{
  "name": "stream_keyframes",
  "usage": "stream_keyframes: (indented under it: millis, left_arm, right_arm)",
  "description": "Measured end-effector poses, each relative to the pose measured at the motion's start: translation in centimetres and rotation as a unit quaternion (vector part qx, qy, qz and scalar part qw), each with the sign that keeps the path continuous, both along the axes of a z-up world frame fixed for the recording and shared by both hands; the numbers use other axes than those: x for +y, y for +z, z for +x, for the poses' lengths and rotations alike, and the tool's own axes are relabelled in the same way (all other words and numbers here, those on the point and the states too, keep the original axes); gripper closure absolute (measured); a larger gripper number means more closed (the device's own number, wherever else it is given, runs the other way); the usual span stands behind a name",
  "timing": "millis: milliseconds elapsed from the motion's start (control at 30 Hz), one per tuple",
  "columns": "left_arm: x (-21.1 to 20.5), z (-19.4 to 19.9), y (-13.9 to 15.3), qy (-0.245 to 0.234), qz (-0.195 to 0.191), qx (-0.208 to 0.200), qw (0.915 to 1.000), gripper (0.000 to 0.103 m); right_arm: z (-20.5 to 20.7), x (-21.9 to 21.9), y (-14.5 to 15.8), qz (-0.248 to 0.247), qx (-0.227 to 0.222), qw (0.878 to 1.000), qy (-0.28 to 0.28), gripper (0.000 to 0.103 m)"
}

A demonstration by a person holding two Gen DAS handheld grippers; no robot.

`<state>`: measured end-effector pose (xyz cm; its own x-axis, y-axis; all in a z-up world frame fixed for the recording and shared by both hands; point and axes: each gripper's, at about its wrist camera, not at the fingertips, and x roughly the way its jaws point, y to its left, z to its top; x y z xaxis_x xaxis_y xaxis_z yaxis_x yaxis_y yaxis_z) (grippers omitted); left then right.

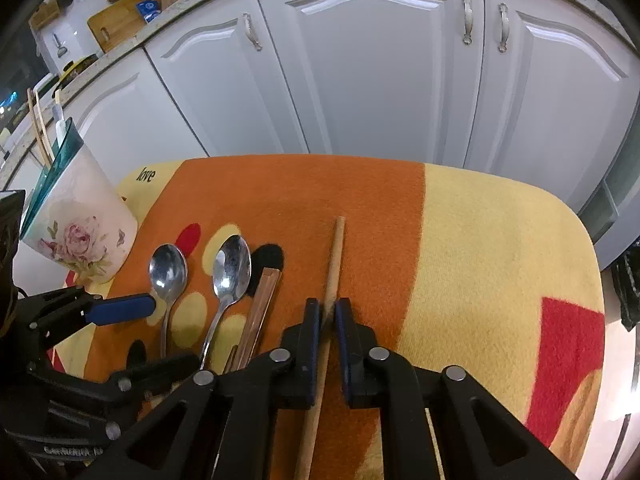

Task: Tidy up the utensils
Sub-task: 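Grasp a wooden chopstick with the right tool while the left tool closes on a metal spoon, then regrip the metal spoon handle with the left tool while the right tool holds the chopstick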

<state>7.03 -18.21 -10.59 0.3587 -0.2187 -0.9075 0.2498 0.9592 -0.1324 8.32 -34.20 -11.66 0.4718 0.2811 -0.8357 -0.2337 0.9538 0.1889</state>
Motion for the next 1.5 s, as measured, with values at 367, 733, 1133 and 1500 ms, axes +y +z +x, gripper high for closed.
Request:
stream_keyframes:
  millis: [367, 733, 1133, 1500]
  left_arm:
    - [1.6, -0.4, 0.2, 0.003, -0.069, 0.021, 0.9974, 0.101]
    - [1.7, -0.7, 0.6, 0.005, -0.074, 0.016, 0.9972, 0.101]
    - [2.7, 1.5, 0.5, 0.040, -0.053, -0.013, 0.9977, 0.068]
    - [1.5, 3.1, -0.3, 0.019, -0.057, -0.027, 0.9978, 0.070]
  right_arm:
    - [-2.4, -0.9, 0.8, 0.026, -0.003, 0.999, -0.018, 0.097]
    - [-4.5, -1.7, 2.3, 0.052, -0.012, 0.998, -0.030, 0.097]
    - [-4.0, -1.3, 0.8, 0.041, 0.012, 0.999, -0.024, 0.097]
    - [-3.7, -1.7, 0.2, 0.054, 0.017, 0.998, -0.019, 0.097]
